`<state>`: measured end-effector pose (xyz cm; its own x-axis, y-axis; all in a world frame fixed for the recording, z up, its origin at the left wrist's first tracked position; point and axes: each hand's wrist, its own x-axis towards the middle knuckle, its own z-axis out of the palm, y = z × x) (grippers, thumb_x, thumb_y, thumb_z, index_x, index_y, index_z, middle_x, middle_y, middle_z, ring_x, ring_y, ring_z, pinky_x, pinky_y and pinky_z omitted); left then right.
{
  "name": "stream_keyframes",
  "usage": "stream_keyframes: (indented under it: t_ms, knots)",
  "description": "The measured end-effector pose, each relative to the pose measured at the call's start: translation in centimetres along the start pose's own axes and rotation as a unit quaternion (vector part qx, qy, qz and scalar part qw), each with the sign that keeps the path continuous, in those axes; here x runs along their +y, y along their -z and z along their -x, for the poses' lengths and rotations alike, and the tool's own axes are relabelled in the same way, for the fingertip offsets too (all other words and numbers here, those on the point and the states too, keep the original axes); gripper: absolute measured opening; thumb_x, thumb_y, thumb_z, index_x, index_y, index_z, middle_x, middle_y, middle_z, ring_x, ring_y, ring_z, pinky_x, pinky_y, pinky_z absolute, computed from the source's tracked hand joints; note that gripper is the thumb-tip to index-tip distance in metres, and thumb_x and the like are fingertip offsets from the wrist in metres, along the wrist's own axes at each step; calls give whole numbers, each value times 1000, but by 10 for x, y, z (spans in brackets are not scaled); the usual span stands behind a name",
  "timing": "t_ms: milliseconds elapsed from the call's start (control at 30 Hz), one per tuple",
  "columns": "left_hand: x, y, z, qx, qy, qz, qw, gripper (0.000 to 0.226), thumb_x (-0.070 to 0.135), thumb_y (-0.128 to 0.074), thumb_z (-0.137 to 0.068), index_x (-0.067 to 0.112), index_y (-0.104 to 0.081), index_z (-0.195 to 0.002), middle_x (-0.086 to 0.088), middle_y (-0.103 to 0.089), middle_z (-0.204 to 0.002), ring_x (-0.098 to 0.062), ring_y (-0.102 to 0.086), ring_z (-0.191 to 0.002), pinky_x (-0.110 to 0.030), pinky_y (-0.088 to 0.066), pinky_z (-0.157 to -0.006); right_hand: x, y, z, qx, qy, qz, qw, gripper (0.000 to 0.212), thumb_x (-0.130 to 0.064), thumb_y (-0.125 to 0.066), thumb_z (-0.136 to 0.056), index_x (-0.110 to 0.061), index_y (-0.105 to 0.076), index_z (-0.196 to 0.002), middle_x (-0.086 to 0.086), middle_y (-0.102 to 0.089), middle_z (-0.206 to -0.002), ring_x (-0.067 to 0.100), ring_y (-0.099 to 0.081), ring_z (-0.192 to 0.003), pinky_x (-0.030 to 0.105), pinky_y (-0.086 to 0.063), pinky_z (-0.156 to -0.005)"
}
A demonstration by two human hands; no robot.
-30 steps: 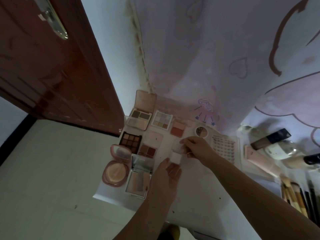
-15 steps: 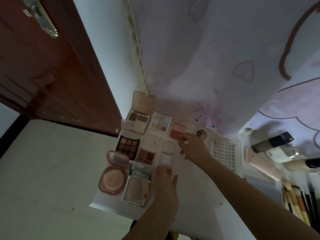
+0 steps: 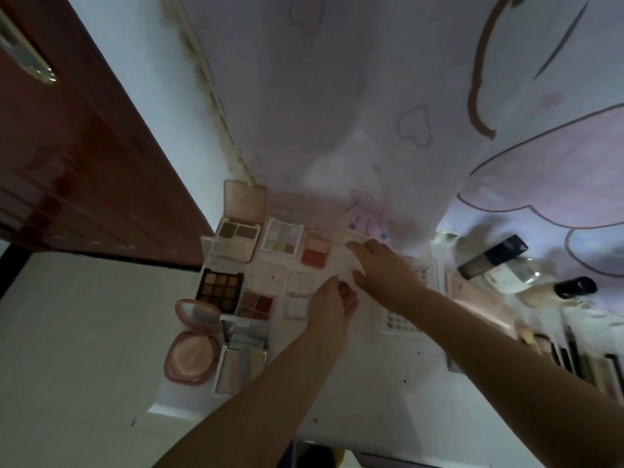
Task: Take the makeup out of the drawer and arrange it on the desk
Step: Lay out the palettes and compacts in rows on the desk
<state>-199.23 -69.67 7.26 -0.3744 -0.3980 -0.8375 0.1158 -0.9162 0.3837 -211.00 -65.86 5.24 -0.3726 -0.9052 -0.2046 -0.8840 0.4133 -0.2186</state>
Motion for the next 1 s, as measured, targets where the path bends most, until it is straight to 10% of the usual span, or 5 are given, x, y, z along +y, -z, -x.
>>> stream_keyframes:
  t_ms: [633, 833, 1000]
  knots:
    - [-20, 60, 14, 45, -4, -39, 998, 20, 16, -41, -99, 3, -55, -104, -13, -59, -92, -21, -57, -83, -36, -46, -88, -42, -34, 34, -82, 54, 15, 995, 53, -38, -55, -90, -22, -34, -136, 7, -39, -131, 25, -45, -114, 37, -48, -79]
    - [-9, 61, 21, -70, -1, -60, 996, 32, 26, -39, -101, 5, -63, -94, -15, -69, -90, -25, -64, -85, -36, -52, -78, -48, -14, 43, -62, -41, -224, 972, 52, -56, -55, -84, -21, -49, -122, 1, -56, -112, 15, -56, -92, 24, -43, -74]
    - [-5, 61, 33, -186, 9, -201, 962, 42, 41, -37, -99, 10, -65, -102, -8, -69, -85, -17, -66, -71, -28, -50, -62, -35, 16, 73, -32, -16, -195, 980, 38, -61, -53, -81, -29, -53, -101, -13, -57, -93, 1, -53, -75, 17, -42, -66]
